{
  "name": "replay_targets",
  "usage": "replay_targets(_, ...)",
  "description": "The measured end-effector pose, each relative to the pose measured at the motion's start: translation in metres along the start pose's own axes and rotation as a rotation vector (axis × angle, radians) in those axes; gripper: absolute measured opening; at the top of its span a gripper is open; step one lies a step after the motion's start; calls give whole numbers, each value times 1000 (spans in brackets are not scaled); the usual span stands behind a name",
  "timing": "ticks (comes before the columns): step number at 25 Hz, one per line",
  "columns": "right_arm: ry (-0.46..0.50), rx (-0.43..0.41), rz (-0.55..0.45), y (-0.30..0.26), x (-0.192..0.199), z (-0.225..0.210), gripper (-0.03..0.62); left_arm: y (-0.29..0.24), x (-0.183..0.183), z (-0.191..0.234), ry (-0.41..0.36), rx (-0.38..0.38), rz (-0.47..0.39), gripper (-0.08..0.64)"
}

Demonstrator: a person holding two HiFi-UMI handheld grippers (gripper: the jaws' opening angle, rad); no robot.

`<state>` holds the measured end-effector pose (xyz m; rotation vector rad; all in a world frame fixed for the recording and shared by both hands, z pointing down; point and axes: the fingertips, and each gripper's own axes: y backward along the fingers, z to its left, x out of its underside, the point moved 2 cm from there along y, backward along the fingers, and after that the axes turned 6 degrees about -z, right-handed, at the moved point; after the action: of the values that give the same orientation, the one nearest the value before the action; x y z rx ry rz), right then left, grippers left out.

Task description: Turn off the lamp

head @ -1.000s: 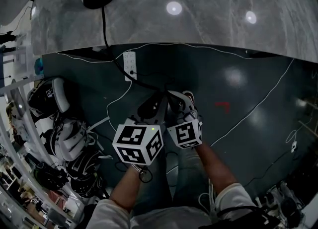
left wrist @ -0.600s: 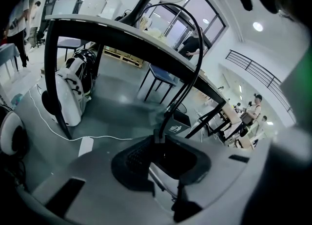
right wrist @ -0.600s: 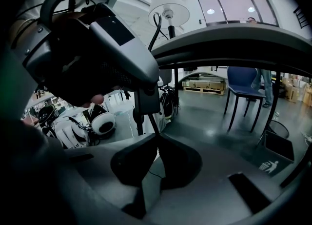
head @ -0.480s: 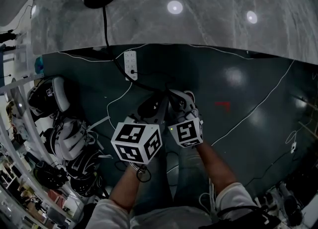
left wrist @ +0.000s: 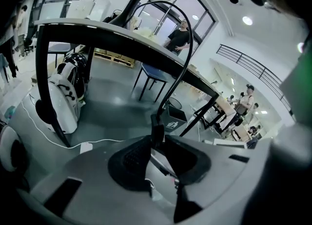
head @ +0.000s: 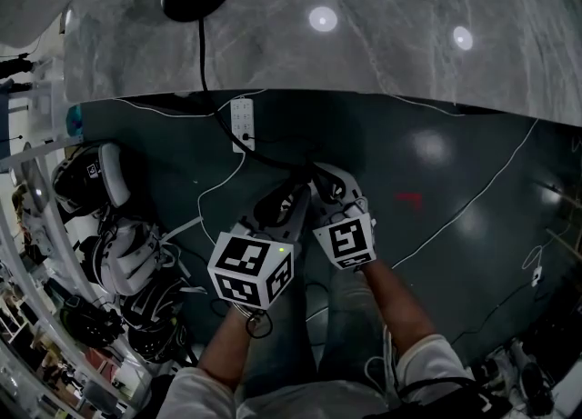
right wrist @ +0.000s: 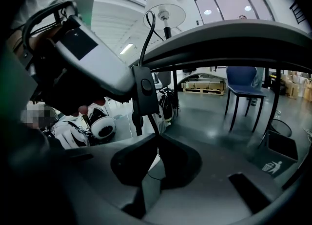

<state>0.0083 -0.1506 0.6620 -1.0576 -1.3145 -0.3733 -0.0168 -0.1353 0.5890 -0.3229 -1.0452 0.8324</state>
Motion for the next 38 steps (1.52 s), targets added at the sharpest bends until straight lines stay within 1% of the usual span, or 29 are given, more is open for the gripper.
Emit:
replay_targets(3,-18,-1,4,-3,2,-3,11,3,4,-1,-46,-3,-6,78)
replay_targets(7,-72,1,20,-11,13,-9,11,5,11,8,-97,-59,-19,77)
replay_targets(9,-98,9,34,-18,19,-11,11,5,15,14,-92,-67,-18,76)
replay_targets(12,-103,20,54,-27,25,-14,11,3,18,24,-69,-82,-28,74)
replay_targets(15,-111,20,69,-42,36,-20,11,-2,21,38,-77,-125,-34,27)
replay_targets(21,-117,14,82,-59,53,-28,15,-11,32,56,-83,-169,-38,9)
replay_targets(24,-120,2,81,-68,56,-29,38,-13,33,62,-95,-177,-40,8)
replay_targets(26,-120,-12,88,-73,57,-27,72,-14,34,66,-87,-177,-39,8)
replay_targets(29,-125,-22,101,-76,60,-26,84,-15,30,68,-91,-179,-48,8)
replay_targets(33,-150,-34,149,-74,68,-24,124,-12,19,65,-111,-175,-60,8)
replay_targets(36,-176,-34,187,-71,76,-25,130,-11,14,65,-117,-176,-65,8)
replay_targets(38,-184,-22,188,-65,78,-27,130,-11,14,63,-118,-179,-71,8)
